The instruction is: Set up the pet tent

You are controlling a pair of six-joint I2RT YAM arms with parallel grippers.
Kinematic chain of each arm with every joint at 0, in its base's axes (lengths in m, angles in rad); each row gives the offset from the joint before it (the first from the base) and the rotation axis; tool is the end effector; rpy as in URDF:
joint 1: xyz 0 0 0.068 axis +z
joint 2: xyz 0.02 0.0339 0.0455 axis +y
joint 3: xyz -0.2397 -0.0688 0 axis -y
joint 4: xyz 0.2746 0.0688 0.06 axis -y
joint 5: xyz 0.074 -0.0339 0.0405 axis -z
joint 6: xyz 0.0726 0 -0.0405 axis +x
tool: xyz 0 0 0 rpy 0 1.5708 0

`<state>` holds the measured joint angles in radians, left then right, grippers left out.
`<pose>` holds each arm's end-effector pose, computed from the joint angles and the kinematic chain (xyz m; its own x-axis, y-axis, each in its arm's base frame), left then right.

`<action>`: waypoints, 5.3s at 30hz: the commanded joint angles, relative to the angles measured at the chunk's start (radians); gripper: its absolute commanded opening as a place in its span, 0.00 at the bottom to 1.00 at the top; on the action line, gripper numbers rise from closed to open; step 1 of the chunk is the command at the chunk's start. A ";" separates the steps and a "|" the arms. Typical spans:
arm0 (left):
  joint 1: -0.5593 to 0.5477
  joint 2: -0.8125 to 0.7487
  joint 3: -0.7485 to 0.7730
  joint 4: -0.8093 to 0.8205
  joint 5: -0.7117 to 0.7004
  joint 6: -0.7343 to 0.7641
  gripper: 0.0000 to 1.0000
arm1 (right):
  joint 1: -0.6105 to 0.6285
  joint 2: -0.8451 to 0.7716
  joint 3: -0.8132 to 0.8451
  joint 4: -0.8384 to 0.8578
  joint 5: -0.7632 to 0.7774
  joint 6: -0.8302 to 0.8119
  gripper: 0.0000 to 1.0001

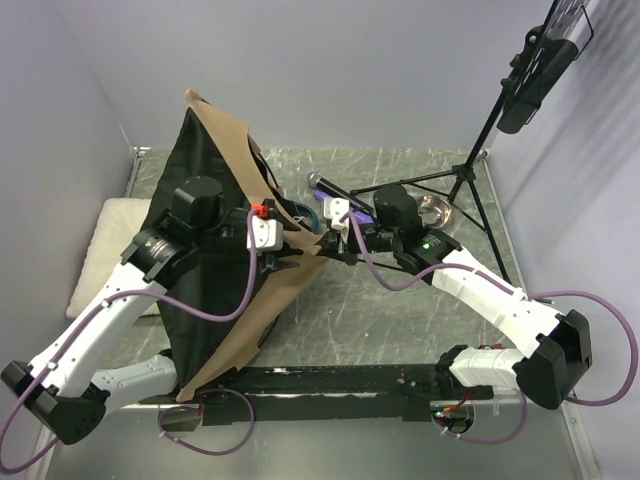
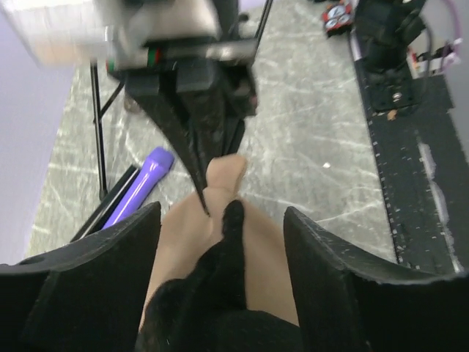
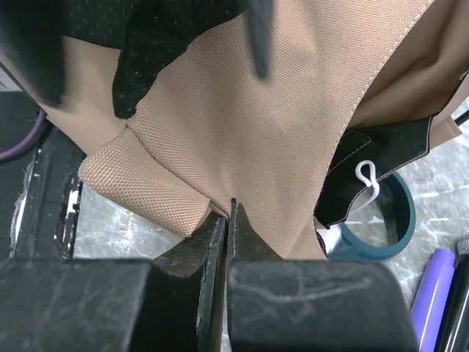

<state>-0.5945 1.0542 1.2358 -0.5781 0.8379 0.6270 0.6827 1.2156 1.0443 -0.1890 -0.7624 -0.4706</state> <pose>0.1967 -0.1981 0.3832 0.2940 0.2751 -0.9154 0.9511 0.0110 0.3088 0.2289 0.2508 0.3060 0.1904 -0.2678 -0.9445 -0.9776 0.0358 -0.2073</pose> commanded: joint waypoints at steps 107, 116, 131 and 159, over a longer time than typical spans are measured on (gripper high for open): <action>0.591 0.198 0.056 0.498 0.650 -0.897 0.01 | -0.029 -0.392 0.290 0.511 0.574 0.248 0.42; 0.591 0.190 0.051 0.454 0.642 -0.856 0.01 | -0.028 -0.347 0.352 0.533 0.508 0.244 0.09; 0.357 0.184 0.203 0.871 0.573 -1.206 0.01 | 0.014 -0.087 0.597 -0.203 0.149 0.259 0.00; 0.354 0.116 0.209 0.926 0.678 -1.127 0.01 | -0.021 0.191 0.637 -0.607 -0.319 0.454 0.00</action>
<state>-0.2512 1.2594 1.3834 0.3096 1.5333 -0.5861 0.6815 1.3735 1.7405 -0.6117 -1.0454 -0.1070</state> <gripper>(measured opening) 0.021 0.029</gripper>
